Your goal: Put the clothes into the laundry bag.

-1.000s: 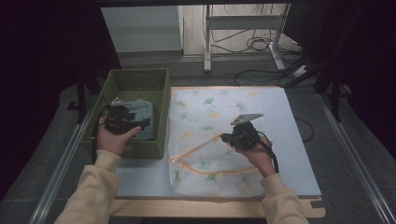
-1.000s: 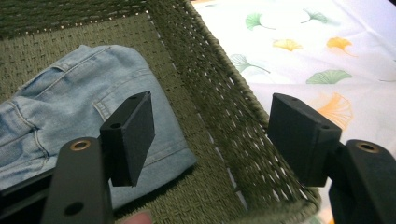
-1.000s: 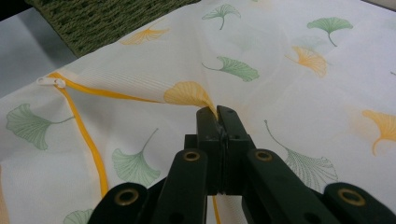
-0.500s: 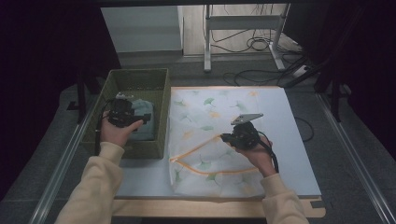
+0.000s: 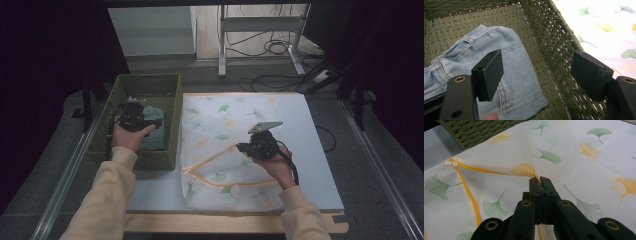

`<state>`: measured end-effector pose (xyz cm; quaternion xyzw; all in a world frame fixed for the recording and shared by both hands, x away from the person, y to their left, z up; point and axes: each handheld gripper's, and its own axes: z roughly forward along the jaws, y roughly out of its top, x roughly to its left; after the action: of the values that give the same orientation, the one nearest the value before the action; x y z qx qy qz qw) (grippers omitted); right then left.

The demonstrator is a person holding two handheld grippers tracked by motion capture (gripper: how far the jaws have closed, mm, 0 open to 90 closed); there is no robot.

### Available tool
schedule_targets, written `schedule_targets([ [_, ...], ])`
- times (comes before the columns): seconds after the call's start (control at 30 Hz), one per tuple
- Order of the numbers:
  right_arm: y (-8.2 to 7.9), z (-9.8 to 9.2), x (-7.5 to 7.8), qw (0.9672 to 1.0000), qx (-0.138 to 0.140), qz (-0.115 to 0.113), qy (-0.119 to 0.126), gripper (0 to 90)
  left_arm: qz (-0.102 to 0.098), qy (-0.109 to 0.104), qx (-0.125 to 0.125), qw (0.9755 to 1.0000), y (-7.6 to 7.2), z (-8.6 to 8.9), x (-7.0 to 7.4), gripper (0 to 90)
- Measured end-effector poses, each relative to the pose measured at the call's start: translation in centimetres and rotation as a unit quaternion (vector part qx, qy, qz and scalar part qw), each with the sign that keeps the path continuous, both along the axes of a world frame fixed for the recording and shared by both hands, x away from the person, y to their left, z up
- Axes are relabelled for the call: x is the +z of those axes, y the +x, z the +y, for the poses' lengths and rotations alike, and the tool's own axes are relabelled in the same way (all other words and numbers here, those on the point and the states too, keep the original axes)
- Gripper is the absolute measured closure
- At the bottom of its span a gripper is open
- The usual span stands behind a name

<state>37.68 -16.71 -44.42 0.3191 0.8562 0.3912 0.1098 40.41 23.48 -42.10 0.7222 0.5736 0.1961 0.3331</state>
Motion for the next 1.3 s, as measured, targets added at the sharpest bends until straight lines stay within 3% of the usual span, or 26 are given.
schedule_targets([
  [0.13, 0.0, 0.0, -0.1, 1.0, -0.001, 0.0, 0.0, 88.4, -0.005, -0.011, 0.0, 0.9999, 0.4, 0.0, -0.1, 25.9],
  [0.17, 0.0, 0.0, -0.1, 1.0, -0.001, 0.0, 0.0, 88.3, -0.004, -0.001, -0.001, 1.0, 0.6, -0.2, -0.1, 25.8],
  [0.6, 0.1, -0.1, -0.1, 1.0, -0.003, -0.001, -0.001, 88.4, -0.001, 0.019, -0.008, 0.9998, 1.6, -0.8, -0.6, 25.2],
  [0.87, 0.0, -0.1, -0.1, 1.0, -0.004, 0.0, 0.0, 88.4, 0.012, 0.014, -0.005, 0.9998, 2.2, -0.8, -1.3, 24.6],
  [0.97, 0.1, -0.2, -0.2, 1.0, -0.004, 0.001, -0.001, 88.4, 0.014, 0.0, -0.002, 0.9999, 2.4, -0.6, -1.5, 24.1],
  [1.3, 0.1, -0.2, -0.1, 1.0, -0.005, 0.0, 0.001, 88.3, 0.023, 0.013, 0.0, 0.9996, 3.2, -0.6, -2.0, 24.0],
])
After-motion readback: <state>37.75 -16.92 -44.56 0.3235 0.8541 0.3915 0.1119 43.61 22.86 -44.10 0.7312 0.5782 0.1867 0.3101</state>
